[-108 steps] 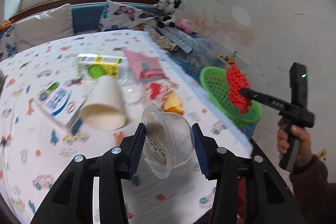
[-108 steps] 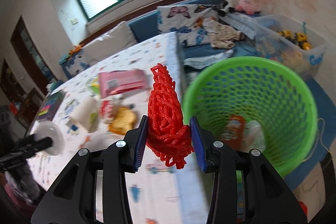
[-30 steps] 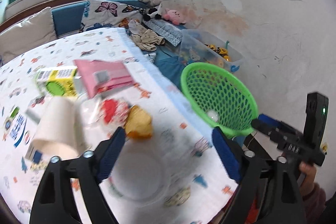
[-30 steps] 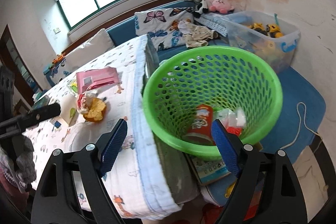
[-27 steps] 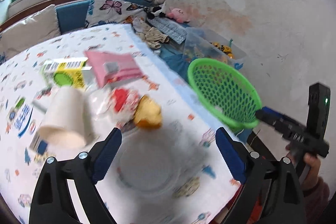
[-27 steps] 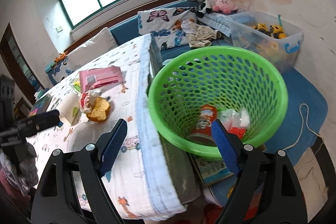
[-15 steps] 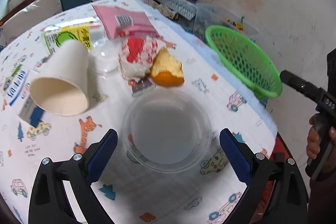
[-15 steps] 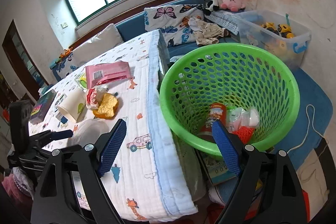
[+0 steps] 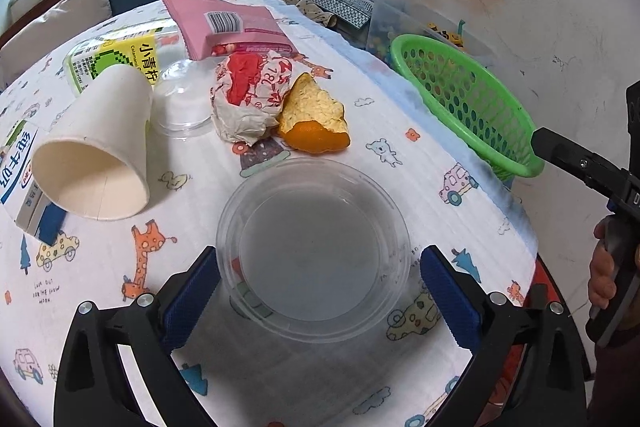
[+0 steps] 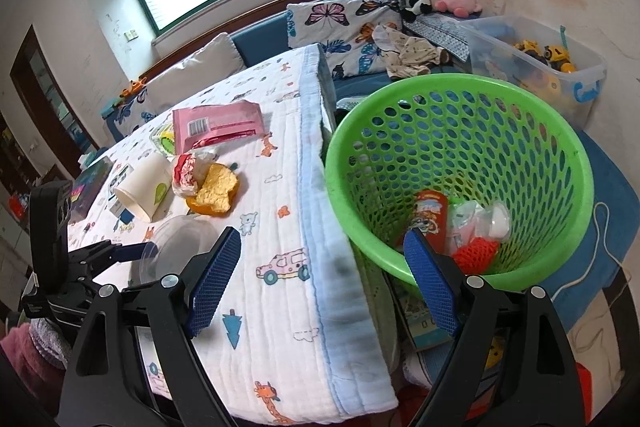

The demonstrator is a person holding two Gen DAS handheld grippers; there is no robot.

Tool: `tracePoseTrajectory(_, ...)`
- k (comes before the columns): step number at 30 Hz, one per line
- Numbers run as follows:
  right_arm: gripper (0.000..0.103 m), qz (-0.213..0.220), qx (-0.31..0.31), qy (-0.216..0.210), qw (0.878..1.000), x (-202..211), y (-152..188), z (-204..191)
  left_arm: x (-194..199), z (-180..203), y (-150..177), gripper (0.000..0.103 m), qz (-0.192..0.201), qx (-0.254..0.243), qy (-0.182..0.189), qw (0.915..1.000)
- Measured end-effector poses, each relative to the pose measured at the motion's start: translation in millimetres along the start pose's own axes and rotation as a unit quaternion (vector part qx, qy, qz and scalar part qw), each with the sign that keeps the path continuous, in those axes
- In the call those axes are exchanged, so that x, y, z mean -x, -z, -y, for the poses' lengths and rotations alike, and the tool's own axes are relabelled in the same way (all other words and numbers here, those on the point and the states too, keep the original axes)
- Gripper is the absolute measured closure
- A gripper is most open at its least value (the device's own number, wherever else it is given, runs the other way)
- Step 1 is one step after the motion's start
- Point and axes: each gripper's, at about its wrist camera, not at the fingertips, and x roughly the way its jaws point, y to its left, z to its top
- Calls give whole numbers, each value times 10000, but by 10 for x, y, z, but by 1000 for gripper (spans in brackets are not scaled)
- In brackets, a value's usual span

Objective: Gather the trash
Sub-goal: 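Move the left tool toward the clear plastic lid on the table, then lift the clear lid with the left tool while the right tool grasps the orange peel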

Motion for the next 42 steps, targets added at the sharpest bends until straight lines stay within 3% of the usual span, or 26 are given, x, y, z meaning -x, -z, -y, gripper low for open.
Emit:
tracePoseTrajectory(17, 20, -111, 227, -93, 9996, -81, -6, -144, -97, 149, 37, 7, 25, -575, -560, 9968)
tracePoseTrajectory(20, 20, -131, 257, -89, 9995, -89, -2, -160, -82, 172, 53, 14, 104, -661, -638, 9957)
tracePoseTrajectory(31, 20, -296, 655, -354, 9968, -289, -60, -427, 297, -82, 167, 14, 411, -226, -668, 9967)
tracePoseTrajectory(42, 31, -714, 1624, -744, 9813, -867, -126, -997, 815, -504, 272, 14, 811, 305, -974, 9915)
